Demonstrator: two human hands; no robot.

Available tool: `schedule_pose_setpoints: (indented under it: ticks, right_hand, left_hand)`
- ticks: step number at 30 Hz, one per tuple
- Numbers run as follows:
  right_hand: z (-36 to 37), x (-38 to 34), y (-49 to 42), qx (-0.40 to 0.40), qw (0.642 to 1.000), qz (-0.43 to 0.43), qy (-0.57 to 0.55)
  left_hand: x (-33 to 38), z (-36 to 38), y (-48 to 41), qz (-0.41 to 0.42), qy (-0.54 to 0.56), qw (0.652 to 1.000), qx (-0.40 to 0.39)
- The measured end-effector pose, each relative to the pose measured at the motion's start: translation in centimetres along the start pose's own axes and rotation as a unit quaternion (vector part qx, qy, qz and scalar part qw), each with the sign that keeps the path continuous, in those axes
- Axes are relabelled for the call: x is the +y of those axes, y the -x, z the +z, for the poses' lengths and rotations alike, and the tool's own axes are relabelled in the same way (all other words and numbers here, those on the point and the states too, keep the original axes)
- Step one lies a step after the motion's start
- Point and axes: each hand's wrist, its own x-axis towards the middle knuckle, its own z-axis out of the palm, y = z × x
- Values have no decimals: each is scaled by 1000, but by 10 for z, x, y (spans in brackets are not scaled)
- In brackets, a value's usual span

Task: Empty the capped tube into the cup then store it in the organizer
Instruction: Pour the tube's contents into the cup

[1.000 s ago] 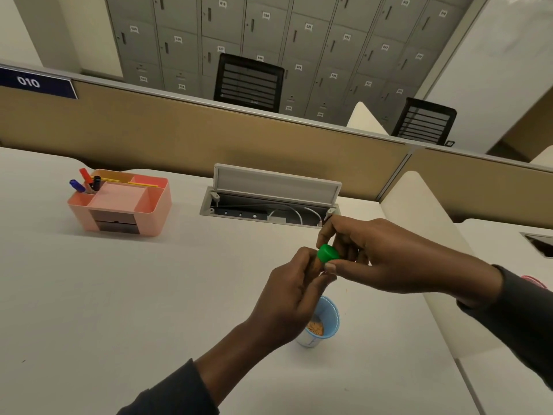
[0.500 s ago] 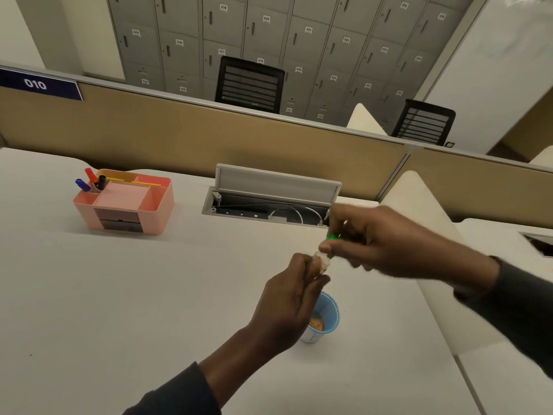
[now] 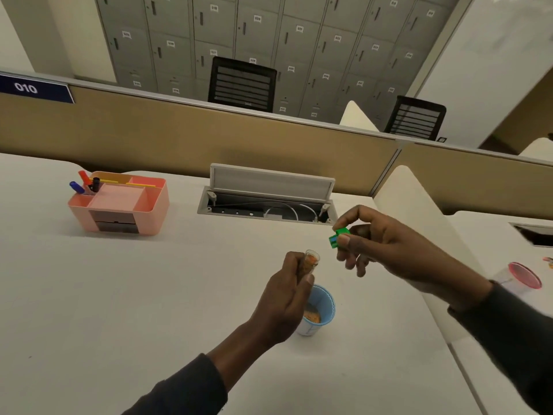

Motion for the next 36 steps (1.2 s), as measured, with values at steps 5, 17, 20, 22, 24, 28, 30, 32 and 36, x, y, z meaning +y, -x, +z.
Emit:
schedule_pose_setpoints:
  ticks: [5, 17, 20, 22, 24, 28, 30, 32, 36]
  right_hand:
    - [35, 70, 24, 128, 965, 54, -222]
    - [143, 202, 78, 238, 893, 198, -327]
    - [156, 212, 83, 244, 885, 217, -331]
    - [163, 216, 86, 246, 883, 224, -332]
    - [167, 218, 88, 243, 883, 227, -330]
    - [169, 221, 90, 240, 886, 225, -325]
    - [169, 222, 91, 243, 886, 219, -328]
    - [169, 223, 92, 245, 887, 214, -328]
    - [168, 226, 92, 247, 887, 217, -325]
  left_hand:
    - [-29, -2, -1, -42, -63, 995, -67]
    - [-59, -2, -30, 19, -338, 907, -249]
    - [-56, 4, -34, 42, -369, 889, -267]
    - [-52, 10, -36, 92, -398, 869, -278]
    - [-48, 14, -39, 136, -425, 849, -283]
    - [-44, 22, -44, 155, -441, 827, -311]
    - [-44, 24, -44, 158, -446, 822, -316]
    - [-45, 25, -41, 155, -442, 825, -317]
    - [-48, 25, -39, 142, -435, 831, -316]
